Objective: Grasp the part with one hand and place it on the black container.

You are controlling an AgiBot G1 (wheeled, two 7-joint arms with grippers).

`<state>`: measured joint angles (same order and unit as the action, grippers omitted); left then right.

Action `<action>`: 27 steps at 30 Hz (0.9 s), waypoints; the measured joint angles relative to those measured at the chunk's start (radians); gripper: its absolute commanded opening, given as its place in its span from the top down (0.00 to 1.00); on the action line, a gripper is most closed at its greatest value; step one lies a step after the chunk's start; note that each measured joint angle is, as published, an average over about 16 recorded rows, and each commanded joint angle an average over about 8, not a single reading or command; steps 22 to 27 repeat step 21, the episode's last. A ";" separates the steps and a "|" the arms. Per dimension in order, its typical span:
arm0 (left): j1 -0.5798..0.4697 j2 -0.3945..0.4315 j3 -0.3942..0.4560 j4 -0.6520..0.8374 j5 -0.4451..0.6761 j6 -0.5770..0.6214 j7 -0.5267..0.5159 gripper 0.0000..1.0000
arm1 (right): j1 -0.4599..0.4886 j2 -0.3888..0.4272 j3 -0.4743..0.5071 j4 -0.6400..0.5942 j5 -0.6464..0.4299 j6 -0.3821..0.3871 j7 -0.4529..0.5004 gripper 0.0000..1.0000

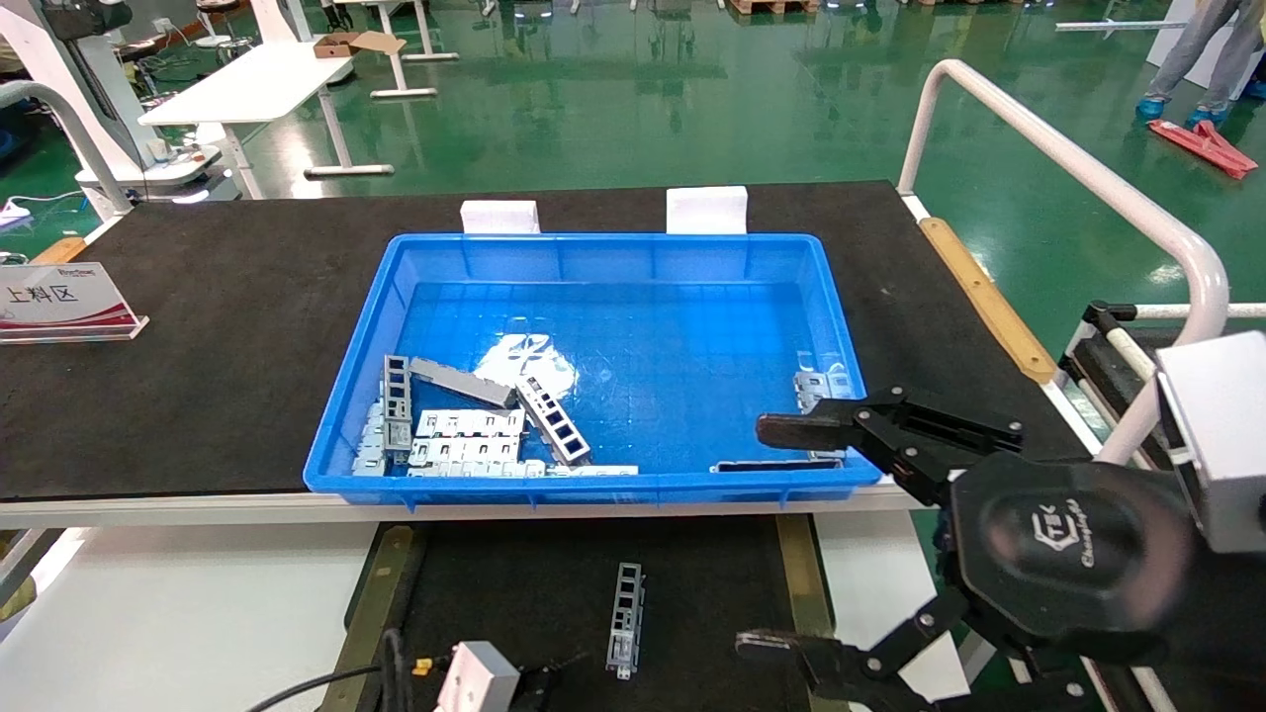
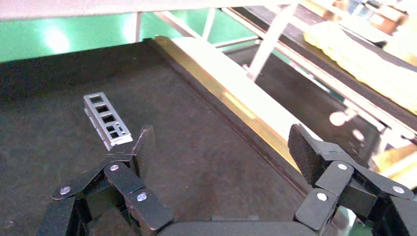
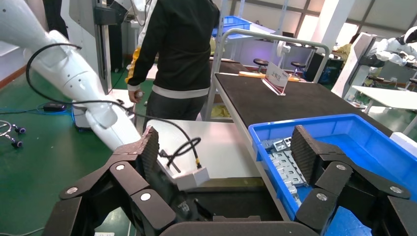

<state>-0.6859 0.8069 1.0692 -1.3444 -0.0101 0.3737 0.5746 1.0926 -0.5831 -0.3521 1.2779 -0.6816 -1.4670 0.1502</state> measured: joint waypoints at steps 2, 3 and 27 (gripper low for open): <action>-0.017 -0.027 0.021 -0.004 0.009 0.029 -0.018 0.00 | 0.000 0.000 0.000 0.000 0.000 0.000 0.000 0.00; -0.026 -0.039 0.030 -0.005 0.013 0.044 -0.028 0.00 | 0.000 0.000 0.000 0.000 0.000 0.000 0.000 0.00; -0.097 -0.155 0.086 -0.014 0.044 0.186 -0.110 0.00 | 0.000 0.000 0.000 0.000 0.000 0.000 0.000 0.00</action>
